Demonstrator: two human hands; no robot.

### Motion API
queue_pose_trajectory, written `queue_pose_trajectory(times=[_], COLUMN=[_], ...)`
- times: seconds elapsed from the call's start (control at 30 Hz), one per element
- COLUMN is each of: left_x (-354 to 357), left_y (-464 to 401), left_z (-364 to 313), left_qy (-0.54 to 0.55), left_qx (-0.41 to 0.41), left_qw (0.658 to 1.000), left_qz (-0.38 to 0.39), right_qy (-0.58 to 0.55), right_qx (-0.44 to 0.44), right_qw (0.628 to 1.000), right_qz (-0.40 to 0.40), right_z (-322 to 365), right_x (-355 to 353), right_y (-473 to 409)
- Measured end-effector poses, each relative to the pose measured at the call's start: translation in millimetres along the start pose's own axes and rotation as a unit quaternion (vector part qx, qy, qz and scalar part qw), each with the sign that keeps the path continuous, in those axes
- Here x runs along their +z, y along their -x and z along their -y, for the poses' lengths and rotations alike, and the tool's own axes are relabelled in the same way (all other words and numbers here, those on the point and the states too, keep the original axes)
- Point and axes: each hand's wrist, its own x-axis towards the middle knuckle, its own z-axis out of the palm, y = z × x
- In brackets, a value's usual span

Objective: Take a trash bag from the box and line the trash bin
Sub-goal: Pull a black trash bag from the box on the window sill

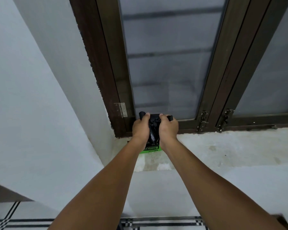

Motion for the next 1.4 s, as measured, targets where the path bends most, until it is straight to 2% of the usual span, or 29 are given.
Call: queue_pose_trajectory(times=[0.23,0.47,0.83,1.07,1.2,1.3,1.4], left_x=[11,13,18,22,21,14,-4], left_y=[5,5,9,11,12,8,-3], left_z=[-1,-5,-3,-4,-3,-3,-5], left_qy=[-0.001,0.007,0.056,0.137,0.257,0.231,0.121], left_qx=[0.026,0.028,-0.004,-0.042,-0.112,-0.094,-0.078], left_qw=[0.998,0.995,0.993,0.985,0.949,0.964,0.989], left_qz=[-0.054,-0.094,-0.105,-0.1,-0.145,-0.092,-0.046], right_qy=[0.023,0.021,-0.013,-0.077,-0.179,-0.15,-0.06], right_qx=[-0.04,-0.036,-0.005,0.026,0.085,0.091,0.075], right_qw=[0.996,0.996,0.997,0.993,0.973,0.981,0.995], right_qz=[-0.076,-0.08,-0.079,-0.085,-0.12,-0.079,-0.017], right_z=[0,2,5,14,20,19,20], right_x=[11,19,15,11,13,10,-2], right_y=[8,13,17,19,17,14,6])
